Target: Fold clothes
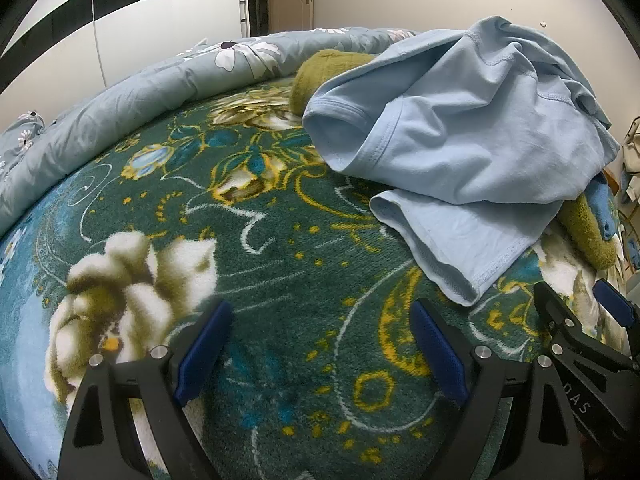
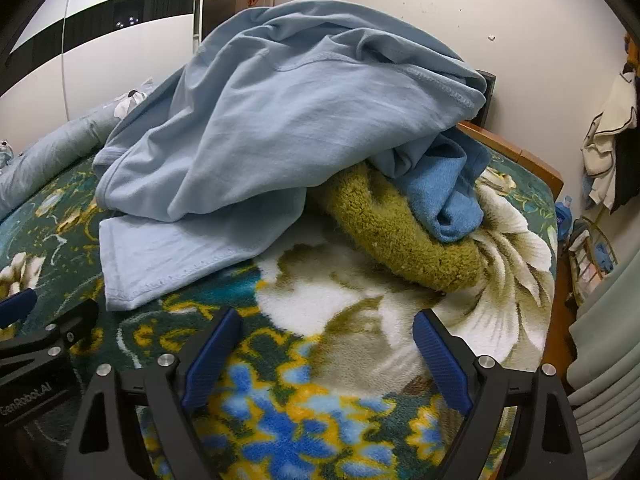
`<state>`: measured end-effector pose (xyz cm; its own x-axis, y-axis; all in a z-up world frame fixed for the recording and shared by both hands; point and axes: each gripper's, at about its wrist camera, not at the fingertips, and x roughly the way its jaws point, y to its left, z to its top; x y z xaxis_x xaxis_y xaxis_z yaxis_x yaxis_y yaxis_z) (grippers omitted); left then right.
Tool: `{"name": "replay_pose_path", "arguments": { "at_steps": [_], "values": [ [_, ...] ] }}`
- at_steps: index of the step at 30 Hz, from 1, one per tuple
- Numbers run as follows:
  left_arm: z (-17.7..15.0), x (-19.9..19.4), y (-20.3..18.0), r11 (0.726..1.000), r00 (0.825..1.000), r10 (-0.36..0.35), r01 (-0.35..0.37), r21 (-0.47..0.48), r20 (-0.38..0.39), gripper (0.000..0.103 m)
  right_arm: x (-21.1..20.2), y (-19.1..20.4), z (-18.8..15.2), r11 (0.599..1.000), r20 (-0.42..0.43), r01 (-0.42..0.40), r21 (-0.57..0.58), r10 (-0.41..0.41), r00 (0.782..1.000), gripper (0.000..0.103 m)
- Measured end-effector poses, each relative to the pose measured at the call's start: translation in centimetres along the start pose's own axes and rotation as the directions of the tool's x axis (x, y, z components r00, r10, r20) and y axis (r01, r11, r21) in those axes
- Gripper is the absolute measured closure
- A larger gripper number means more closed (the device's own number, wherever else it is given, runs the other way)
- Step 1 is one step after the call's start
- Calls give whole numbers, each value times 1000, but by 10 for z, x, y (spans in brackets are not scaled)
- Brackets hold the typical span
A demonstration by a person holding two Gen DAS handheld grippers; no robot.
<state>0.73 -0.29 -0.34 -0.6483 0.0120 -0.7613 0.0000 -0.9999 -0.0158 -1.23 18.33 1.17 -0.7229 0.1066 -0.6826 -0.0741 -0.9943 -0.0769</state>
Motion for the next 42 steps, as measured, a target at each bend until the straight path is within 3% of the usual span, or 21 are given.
{"name": "replay_pose_path", "arguments": {
  "at_steps": [10,14,20,23,42],
  "values": [
    [1,-1,-1,1000,1000,5,-5,3,-1,12,10,-14,3,1000,-2,-2,-3,2,1000,12],
    [2,-1,-1,1000,1000,6,-6,4,-2,12,-6,10,-8,1000,9,12,-12,-12,1000,12],
    [2,-1,0,1000,1000,6,-6,3,-4,12,3,11,-6,1000,6,10,-12,-10,1000,12],
    [2,-1,0,1000,1000,6,-6,3,-4,12,-12,23,-11,1000,7,8,-11,-8,1000,12],
    [4,-1,1,1000,1000,7,-7,2,-8,11,-7,18,-10,1000,5,0,-10,0,1000,12]
  ]
}}
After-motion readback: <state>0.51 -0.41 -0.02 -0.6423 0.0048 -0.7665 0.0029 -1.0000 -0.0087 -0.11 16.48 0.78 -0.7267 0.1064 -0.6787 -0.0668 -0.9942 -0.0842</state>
